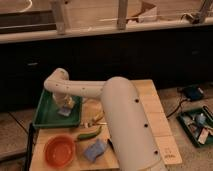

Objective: Wipe tray with eraser

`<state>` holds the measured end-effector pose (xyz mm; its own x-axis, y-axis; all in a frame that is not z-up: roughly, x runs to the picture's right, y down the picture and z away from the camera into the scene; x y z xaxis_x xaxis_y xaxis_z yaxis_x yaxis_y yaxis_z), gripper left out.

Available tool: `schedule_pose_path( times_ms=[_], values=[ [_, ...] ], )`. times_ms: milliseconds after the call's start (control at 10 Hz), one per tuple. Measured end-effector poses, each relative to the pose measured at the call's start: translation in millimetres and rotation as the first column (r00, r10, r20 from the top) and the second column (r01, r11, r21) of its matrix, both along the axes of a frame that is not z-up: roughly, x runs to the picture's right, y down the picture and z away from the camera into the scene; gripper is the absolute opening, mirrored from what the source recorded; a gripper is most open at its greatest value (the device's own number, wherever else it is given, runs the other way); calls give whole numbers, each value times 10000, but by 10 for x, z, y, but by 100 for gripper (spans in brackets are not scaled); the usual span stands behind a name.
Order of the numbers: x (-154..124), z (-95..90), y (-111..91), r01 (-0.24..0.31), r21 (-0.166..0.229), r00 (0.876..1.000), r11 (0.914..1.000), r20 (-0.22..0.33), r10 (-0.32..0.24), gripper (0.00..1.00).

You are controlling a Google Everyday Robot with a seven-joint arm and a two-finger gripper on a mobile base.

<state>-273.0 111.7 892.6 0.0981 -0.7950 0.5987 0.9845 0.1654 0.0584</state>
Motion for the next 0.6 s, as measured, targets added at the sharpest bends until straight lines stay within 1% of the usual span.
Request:
schedule_pose_path(
  times_ms=[200,300,400,600],
  values=[
    [-68,-112,89,197,-169,9994,9997,271,-192,0],
    [-4,-172,142,361,-300,9992,9989,195,-355,0],
    [43,-199,159,403,-349,9991,9986,105,-400,0],
    [225,-218,173,415,-403,9984,9983,-378,-430,0]
  ],
)
